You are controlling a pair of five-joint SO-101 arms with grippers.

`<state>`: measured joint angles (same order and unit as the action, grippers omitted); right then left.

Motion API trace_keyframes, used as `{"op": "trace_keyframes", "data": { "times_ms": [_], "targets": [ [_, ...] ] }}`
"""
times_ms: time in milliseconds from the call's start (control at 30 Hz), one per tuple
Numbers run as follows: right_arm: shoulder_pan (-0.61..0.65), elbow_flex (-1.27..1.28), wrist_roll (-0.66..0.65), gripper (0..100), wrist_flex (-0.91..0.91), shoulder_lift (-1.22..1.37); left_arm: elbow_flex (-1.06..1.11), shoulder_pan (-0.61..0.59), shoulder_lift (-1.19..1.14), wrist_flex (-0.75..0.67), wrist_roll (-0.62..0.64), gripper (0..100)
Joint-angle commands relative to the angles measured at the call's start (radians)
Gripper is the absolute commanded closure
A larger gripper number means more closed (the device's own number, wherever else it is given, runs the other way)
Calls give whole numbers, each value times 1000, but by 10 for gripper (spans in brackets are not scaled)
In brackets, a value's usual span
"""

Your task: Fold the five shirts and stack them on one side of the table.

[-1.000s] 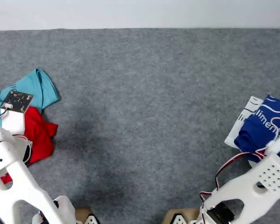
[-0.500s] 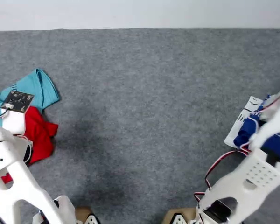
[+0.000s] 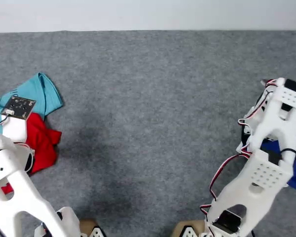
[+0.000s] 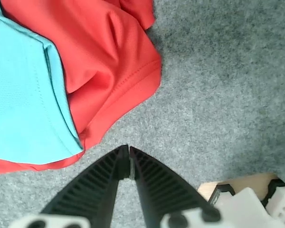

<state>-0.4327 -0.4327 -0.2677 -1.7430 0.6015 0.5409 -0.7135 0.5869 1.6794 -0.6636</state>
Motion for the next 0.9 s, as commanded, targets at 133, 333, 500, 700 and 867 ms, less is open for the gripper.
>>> {"op": "trace_keyframes", "data": {
  "times_ms": [133, 333, 500, 700, 867],
  "targets": [
    [18, -5, -2, 989, 33, -302, -5, 3, 18, -28, -9, 994],
    [-38, 2, -2, 989, 291, -303, -10, 3, 25, -26, -6, 994],
    [-67, 2, -2, 990, 487, -176, -12, 3, 26, -20, -5, 994],
    [-48, -2, 5, 990, 400, -163, -51, 2, 58, 11, -3, 994],
    [2, -2, 2, 990, 243, -282, -147, 3, 150, 29, 55, 992]
  ]
}}
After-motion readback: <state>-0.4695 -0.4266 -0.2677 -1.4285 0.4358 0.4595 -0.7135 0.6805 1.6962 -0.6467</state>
